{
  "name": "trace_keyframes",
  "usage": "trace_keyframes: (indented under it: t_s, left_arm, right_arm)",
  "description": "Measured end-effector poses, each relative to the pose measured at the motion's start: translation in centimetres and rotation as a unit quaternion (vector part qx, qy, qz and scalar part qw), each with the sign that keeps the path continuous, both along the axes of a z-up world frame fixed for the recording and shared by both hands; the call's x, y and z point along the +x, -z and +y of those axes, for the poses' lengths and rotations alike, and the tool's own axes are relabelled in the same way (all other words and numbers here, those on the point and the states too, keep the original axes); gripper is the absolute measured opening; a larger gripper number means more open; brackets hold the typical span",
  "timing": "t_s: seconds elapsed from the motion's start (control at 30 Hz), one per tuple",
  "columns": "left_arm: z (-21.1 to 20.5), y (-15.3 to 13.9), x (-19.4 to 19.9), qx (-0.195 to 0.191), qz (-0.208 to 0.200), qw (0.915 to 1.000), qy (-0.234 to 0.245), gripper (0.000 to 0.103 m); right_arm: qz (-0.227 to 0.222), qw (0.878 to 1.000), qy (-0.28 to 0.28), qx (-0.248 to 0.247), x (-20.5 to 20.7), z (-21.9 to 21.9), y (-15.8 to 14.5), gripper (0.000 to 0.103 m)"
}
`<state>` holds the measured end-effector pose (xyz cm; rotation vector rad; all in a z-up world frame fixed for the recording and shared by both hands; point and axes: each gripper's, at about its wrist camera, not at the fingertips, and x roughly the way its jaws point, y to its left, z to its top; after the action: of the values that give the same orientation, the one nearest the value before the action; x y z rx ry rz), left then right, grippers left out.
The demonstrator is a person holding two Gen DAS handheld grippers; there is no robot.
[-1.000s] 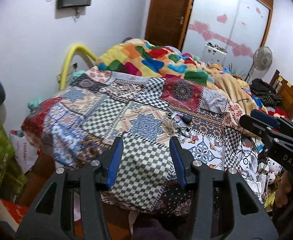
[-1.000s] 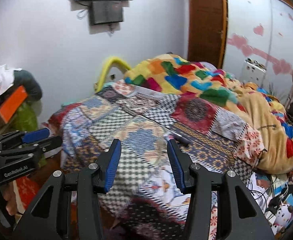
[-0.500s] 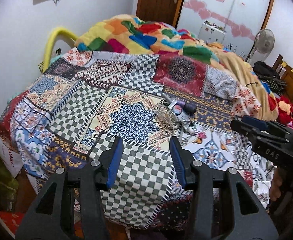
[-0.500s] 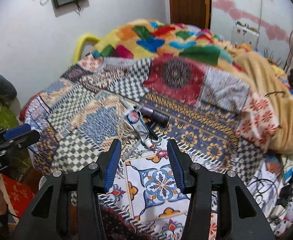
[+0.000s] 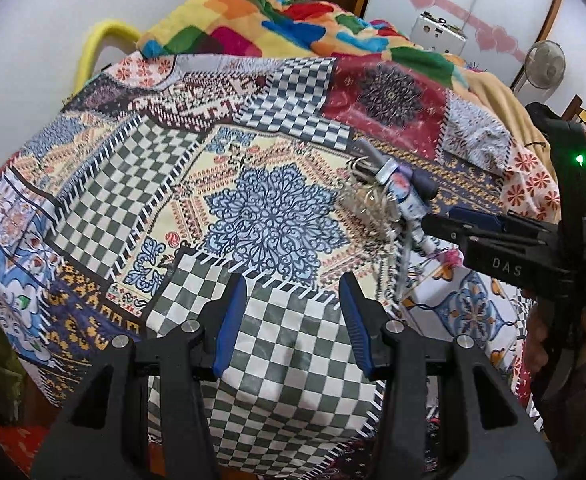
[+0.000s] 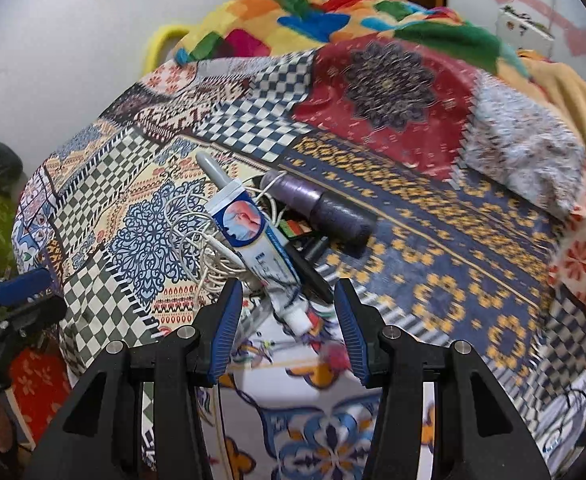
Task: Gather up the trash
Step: 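Grasp the blue-and-white toothpaste tube with the right tool, then grasp the white earphone cable with the left tool while the right tool holds the toothpaste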
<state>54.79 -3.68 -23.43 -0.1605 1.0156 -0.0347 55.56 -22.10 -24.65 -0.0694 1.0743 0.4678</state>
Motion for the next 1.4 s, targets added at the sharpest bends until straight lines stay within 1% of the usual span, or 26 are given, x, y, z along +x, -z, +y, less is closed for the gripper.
trace_keyframes:
  t_s: [0.13,0.23,0.27,0.3,0.33,0.37,0.47,0.5,0.7,0.87,1.03,1.2,1.27,1.3,1.37,1.4]
  left_arm:
    - [0.4,1.0,0.4,-0.01,0.006,0.9999,-0.003,0.047]
    - [0.4,1.4,0.6,-0.009,0.01,0.9999,-0.003,0.047]
    - [0.3,1.4,0.6,-0.008,0.01,0.9999,-0.002,0.047]
    - [0.3,1.4,0.5,-0.007,0.01,0.9999,-0.001,0.047]
    - [0.2,1.4,0.5,-0.007,0.01,0.9999,-0.001,0.047]
    - [0.2,1.4,0.5,-0.008,0.01,0.9999,-0.002,0.047]
    - [0.1,1.3,0.4,-0.008,0.01,0.9999,-0.003,0.047]
    - [0.1,1.2,0.3,-0.008,0.009,0.9999,-0.003,0.047]
    - [-0.7,0.3,0.2,-0.014,0.007,0.9999,0.004,0.047]
    - [-2.6,0.2,1.8,-0.031,0.01,0.9991,0.027,0.047]
    - [-4.8,1.2,4.9,-0.052,0.015,0.9974,0.046,0.047]
    - [-6.0,2.8,8.1,-0.06,0.015,0.9971,0.044,0.047]
    - [-6.2,3.7,9.2,-0.07,0.023,0.9965,0.04,0.047]
    - [-6.2,4.2,9.6,-0.08,0.027,0.9955,0.041,0.045]
    - [-6.2,4.7,9.9,-0.092,0.031,0.9944,0.043,0.018]
    - [-6.1,4.9,9.9,-0.091,0.031,0.9944,0.042,0.017]
  right_arm:
    - [0.003,1.0,-0.004,-0.003,0.5,0.5,1.1,0.044]
    - [0.009,1.0,-0.005,0.002,0.8,0.6,1.7,0.044]
    - [0.004,1.0,-0.002,-0.001,0.6,0.6,1.8,0.041]
    - [0.001,1.0,-0.001,-0.004,0.7,0.7,1.9,0.034]
    - [0.0,1.0,-0.001,-0.006,0.7,0.7,1.9,0.029]
    - [0.001,1.0,0.0,-0.005,0.7,0.6,1.9,0.023]
    - [0.01,1.0,0.003,0.006,0.8,0.5,2.0,0.013]
    - [0.01,1.0,0.003,0.008,0.7,0.4,2.0,0.007]
    - [-0.003,1.0,0.001,0.026,-0.9,-0.2,0.6,0.006]
    - [-0.024,0.999,0.01,0.027,-2.3,-1.6,-0.9,0.006]
    - [-0.025,0.999,0.034,0.029,-2.6,-3.5,-1.1,0.006]
    - [-0.021,0.998,0.056,0.024,-2.6,-5.3,-0.4,0.006]
    - [-0.016,0.998,0.061,0.024,-2.7,-5.8,0.0,0.006]
    - [-0.014,0.997,0.065,0.024,-2.8,-6.1,0.2,0.006]
    - [-0.01,0.997,0.069,0.026,-2.8,-6.5,0.4,0.006]
    - [-0.01,0.997,0.072,0.026,-2.9,-6.7,0.4,0.006]
